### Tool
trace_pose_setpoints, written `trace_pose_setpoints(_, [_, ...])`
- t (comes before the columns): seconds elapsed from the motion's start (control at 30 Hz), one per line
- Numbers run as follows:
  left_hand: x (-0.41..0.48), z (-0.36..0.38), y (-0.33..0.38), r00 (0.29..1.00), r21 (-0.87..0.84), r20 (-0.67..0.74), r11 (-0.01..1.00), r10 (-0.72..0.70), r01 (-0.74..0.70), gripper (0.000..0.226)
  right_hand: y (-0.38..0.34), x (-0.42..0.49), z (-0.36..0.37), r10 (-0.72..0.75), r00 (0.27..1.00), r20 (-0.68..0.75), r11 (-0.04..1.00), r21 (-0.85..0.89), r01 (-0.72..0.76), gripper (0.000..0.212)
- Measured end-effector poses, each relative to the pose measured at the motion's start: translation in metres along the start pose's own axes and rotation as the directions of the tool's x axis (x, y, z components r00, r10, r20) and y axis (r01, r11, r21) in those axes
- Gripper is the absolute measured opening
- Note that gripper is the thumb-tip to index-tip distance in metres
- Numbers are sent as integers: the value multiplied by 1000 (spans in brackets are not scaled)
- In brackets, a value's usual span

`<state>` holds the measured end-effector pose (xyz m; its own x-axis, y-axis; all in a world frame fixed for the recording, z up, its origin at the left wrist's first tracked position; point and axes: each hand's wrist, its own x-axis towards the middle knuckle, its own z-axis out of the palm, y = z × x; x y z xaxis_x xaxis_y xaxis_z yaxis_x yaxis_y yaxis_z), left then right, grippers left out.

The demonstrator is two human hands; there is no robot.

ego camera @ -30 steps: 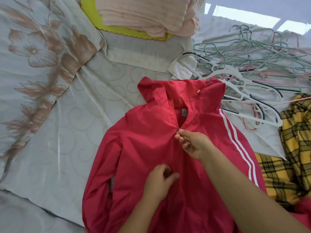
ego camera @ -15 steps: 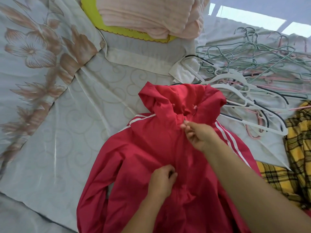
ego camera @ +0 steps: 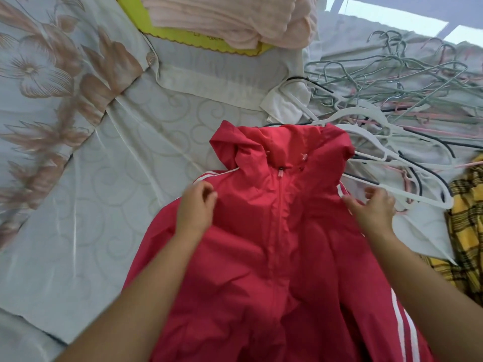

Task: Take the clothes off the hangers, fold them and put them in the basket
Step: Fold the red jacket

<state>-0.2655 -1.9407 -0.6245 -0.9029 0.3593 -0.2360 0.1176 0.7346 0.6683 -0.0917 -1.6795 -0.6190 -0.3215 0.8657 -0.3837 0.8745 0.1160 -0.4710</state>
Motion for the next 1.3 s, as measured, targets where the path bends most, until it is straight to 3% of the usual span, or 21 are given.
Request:
trace_pose_setpoints(0.07, [36,-6,-4,1000,157,23,988,-5,1,28,16,-1,0,71,988,140,994,-97,-58,60])
trace_pose_setpoints(0.13, [57,-9,0,984,173,178,985,-28,-4,37,20,-4,0,61,974,218,994,-99,-40,42])
trace_pose_setpoints(0.23, [69,-12,4,935,188,346,982,-76,10,28,21,-5,-6,-4,977,213,1000,26,-1,12])
trace_pose_setpoints(0.33, [66,-25,4,853,96,497,987,-160,129,22,23,-7,-19,-91,981,171,991,115,72,15])
trace_pose_setpoints(0.4, [58,-32,6,805,68,565,982,-182,175,22,23,-8,-29,-140,980,140,988,81,130,19])
trace_pose_setpoints(0.47, [51,-39,7,837,-24,530,983,-141,181,20,21,-13,-40,-203,971,129,979,31,200,20])
trace_pose_setpoints(0.57, [48,-55,8,926,-182,367,969,-91,167,24,23,-23,-55,-288,947,140,957,0,290,24])
trace_pose_setpoints(0.67, [44,-73,18,968,-213,249,974,-26,80,33,22,-37,-67,-319,937,139,947,24,319,22])
trace_pose_setpoints(0.73, [36,-91,30,965,-277,261,958,-5,80,41,18,-47,-76,-303,944,134,952,81,294,24])
trace_pose_setpoints(0.8, [25,-115,39,899,-336,438,927,-2,166,48,15,-59,-89,-270,950,154,954,174,243,24])
trace_pose_setpoints(0.87, [11,-142,45,812,-214,584,964,-3,158,61,12,-73,-104,-268,946,182,945,240,222,23])
trace_pose_setpoints(0.9, [4,-155,46,805,-157,593,980,-3,120,63,10,-81,-112,-280,942,187,941,248,230,21])
trace_pose_setpoints(0.97, [-7,-178,50,850,-83,527,996,16,33,60,1,-98,-129,-322,928,189,931,243,274,19])
trace_pose_setpoints(1.1, [-37,-223,74,923,-133,371,990,100,-54,30,-23,-133,-167,-389,901,192,908,246,339,20])
trace_pose_setpoints(1.3, [-93,-310,127,950,-202,267,973,164,-112,32,-68,-185,-249,-410,902,138,873,346,344,27])
